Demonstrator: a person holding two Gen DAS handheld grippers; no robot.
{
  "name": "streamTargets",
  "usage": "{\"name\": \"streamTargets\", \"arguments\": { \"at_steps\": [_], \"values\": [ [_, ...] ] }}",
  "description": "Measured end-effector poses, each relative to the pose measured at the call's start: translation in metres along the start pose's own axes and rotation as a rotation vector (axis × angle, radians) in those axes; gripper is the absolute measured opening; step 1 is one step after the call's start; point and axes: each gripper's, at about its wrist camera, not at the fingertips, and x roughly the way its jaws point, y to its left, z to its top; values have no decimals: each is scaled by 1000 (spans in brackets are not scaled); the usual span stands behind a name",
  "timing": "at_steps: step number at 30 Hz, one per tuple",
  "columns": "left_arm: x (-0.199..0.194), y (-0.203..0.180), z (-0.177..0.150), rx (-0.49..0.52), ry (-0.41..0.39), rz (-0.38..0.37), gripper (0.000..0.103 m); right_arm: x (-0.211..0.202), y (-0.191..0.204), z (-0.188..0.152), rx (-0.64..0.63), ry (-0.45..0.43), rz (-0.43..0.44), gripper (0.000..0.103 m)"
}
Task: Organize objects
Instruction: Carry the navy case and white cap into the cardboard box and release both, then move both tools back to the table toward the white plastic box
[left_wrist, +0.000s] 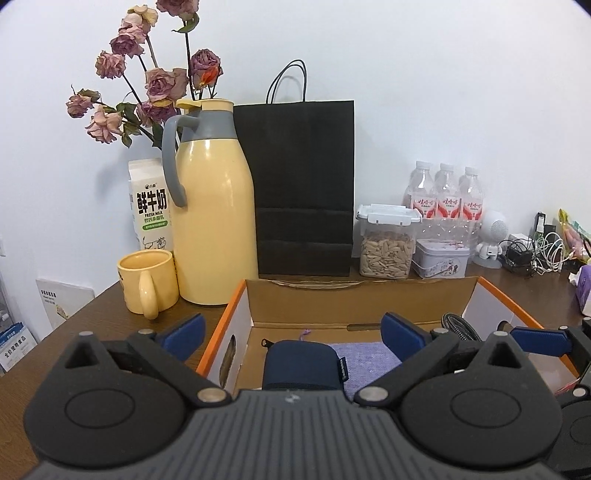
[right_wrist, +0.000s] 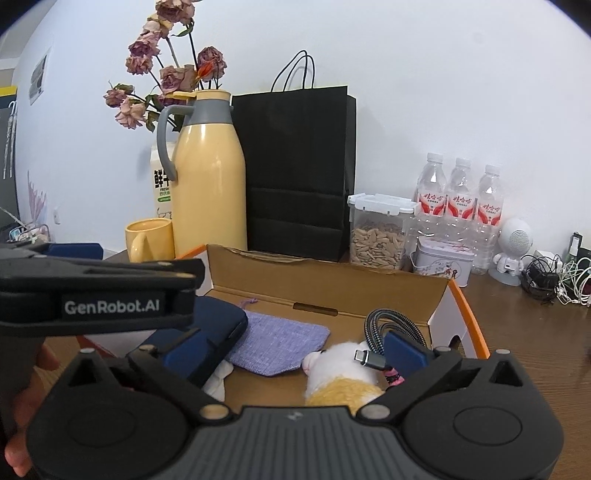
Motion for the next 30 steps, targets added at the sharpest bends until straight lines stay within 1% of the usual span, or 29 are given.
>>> {"name": "streamTargets", "arguments": {
  "at_steps": [4,7,16,24,30],
  "values": [
    [-7,1,4,-10,-8,-8,103,-9,0,5,-4,-15,-10,103],
    [-19,2,10,-13,-29,-23,103,-22,0,9,-7,-29,-13,103],
    [-59,11,17,-19,-27,-79,103,-75,-2,13,-18,-48,-10,103],
    [-96,22,16,-4,-20,-92,103,-120,-14,-4,-26,-22,-35,103],
    [-109,35,6,6,38,-85,103,-142,-33,-30,-36,38,-77,103]
  ]
}}
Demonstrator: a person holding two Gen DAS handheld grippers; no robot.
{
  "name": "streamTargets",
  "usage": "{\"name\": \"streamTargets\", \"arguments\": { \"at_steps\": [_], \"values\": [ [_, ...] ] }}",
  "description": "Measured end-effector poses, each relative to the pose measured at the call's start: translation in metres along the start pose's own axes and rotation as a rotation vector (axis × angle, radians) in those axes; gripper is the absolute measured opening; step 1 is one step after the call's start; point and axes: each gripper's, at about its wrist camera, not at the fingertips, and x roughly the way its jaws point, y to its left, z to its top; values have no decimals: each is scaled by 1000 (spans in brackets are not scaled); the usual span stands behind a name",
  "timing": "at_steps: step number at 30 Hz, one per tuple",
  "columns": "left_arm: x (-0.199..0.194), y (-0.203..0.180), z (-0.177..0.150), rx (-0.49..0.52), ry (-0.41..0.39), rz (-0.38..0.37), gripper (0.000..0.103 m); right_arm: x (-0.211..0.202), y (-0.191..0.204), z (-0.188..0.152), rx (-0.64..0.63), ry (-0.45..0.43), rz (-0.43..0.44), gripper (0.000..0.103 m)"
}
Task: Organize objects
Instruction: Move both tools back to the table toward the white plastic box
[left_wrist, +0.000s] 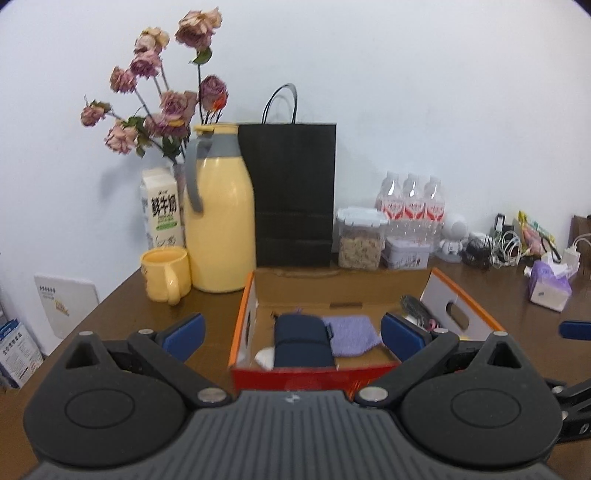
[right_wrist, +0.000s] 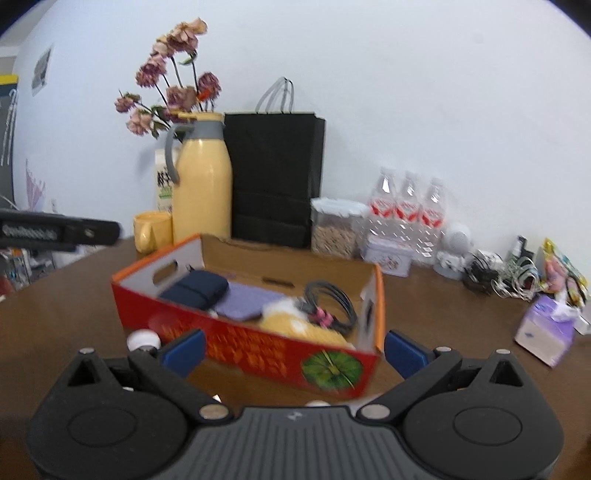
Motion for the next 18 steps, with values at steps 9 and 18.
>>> {"name": "streamTargets", "arguments": {
  "at_steps": [9,18],
  "values": [
    [-17,18,-32,8,84,32,103,-11,-37,-54,35,129,-54,103],
    [-32,28,-60,-21,138,39,103,11,-57,-77,78,190,-54,103]
  ]
}}
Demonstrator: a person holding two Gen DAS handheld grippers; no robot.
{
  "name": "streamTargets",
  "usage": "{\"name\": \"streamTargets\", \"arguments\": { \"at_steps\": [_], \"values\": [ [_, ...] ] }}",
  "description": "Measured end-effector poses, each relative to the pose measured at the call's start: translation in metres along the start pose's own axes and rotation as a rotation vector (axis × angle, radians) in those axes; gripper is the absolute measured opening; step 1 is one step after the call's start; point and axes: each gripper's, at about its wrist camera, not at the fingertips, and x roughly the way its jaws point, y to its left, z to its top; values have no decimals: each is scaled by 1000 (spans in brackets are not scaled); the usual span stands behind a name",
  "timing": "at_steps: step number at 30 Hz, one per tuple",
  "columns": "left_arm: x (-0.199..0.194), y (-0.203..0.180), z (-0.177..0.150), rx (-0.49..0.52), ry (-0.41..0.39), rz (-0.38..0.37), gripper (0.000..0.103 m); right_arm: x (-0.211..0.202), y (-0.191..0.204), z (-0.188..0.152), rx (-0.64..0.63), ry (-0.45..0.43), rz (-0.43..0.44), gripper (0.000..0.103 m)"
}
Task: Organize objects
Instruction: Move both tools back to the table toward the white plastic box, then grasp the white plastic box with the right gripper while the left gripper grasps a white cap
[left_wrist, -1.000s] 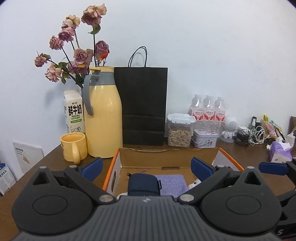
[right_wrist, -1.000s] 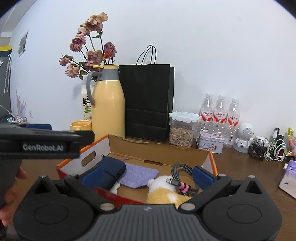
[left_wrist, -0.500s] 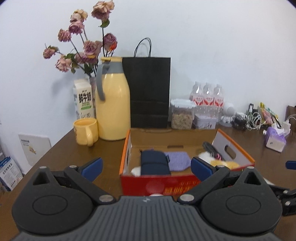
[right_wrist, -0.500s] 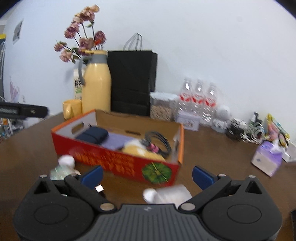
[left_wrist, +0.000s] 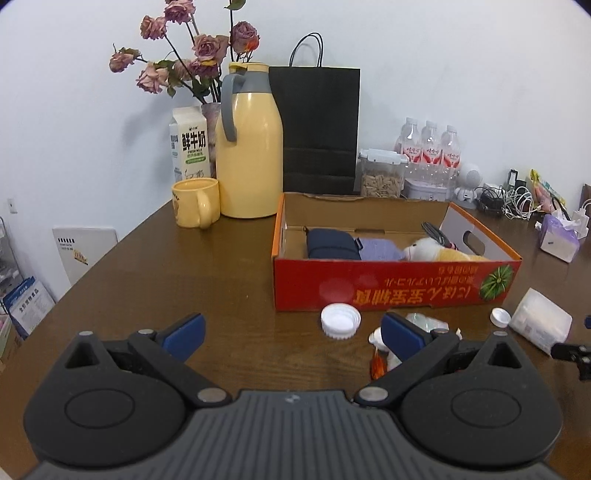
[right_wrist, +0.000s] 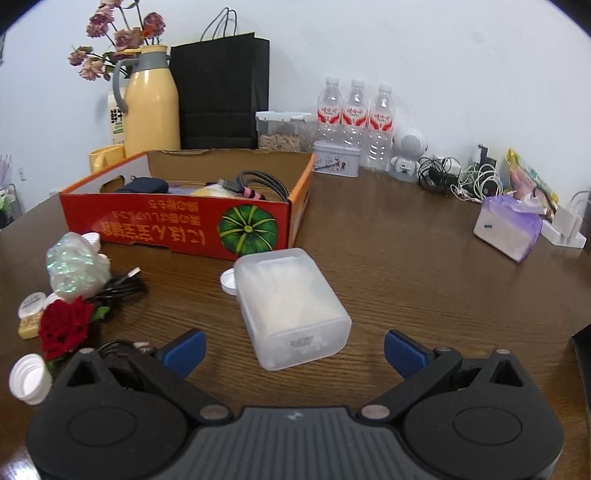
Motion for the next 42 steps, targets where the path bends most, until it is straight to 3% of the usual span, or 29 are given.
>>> {"name": "streamTargets", "arguments": {
  "at_steps": [12,17,20,25,33,42],
  "values": [
    [-13,8,-16,-15,35,23,103,56,6,34,-53,74,46,103],
    [-12,10,-21,-28,54,19,103,60,7,30,-28,83,-5,99],
    [-11,9,-23,-35,66,10,103,57,2,27,11,80,23,78],
    [-9,2,-27,-32,79,-10,103,51,3,24,10,73,49,65],
    [-9,-10,-32,-25,87,-20,103,27,7,15,12,-7,36,64],
    [-18,-38,-43,15,81,-98,103,-16,24,-1,-13,-85,65,64]
  ]
}}
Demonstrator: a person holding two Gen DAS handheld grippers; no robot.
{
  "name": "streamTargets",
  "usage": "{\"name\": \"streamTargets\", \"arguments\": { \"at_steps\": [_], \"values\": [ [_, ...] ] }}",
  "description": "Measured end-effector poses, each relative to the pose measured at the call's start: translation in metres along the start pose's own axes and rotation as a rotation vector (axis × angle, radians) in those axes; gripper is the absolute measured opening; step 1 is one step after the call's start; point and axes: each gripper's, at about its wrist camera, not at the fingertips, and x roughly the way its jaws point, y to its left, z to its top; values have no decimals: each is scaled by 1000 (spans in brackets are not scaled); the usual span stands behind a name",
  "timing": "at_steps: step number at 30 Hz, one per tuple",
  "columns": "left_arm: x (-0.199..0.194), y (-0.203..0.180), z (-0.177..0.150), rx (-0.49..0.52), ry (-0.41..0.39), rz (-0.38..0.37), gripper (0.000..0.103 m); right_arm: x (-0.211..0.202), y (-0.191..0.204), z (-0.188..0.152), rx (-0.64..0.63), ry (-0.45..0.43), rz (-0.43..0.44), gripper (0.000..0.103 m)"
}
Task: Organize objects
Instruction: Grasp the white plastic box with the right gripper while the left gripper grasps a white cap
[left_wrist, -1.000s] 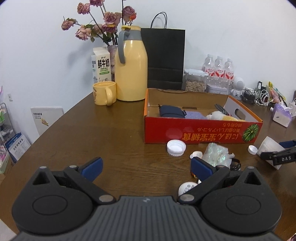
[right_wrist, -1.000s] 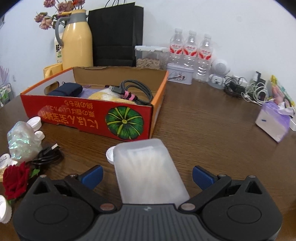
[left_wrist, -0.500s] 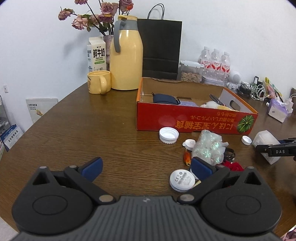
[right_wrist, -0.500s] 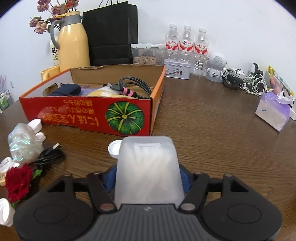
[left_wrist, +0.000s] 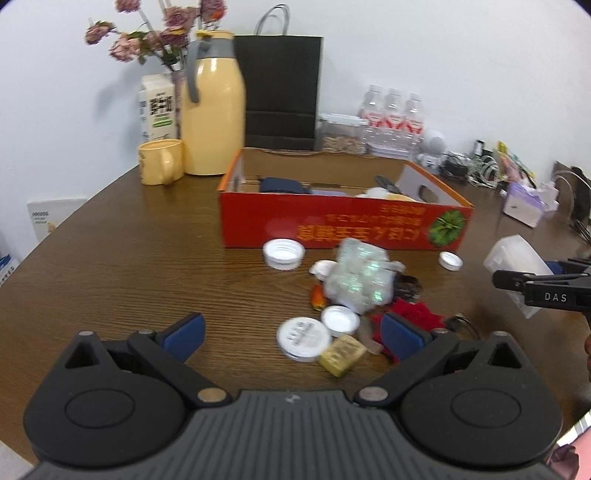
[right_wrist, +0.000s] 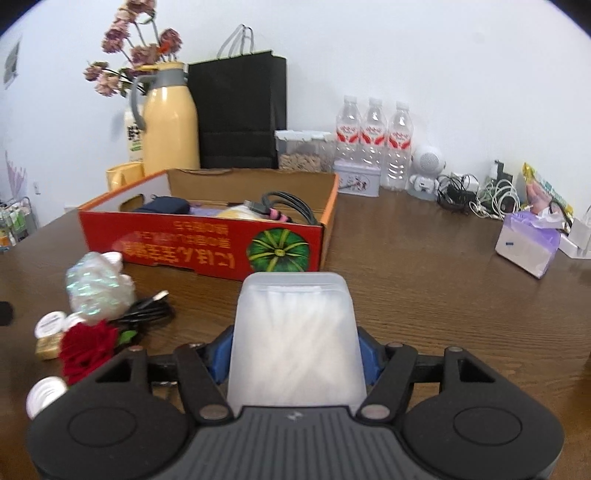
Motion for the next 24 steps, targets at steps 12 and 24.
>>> {"name": "streamTargets", "arguments": {
  "at_steps": [12,24],
  "values": [
    [7,-53,-32,128,49,-93,103,-41,32,-23,-8,-45,80,64],
    [14,-62,-41,151,52,-132,91,-47,48,-35,2,-30,111,64]
  ]
}}
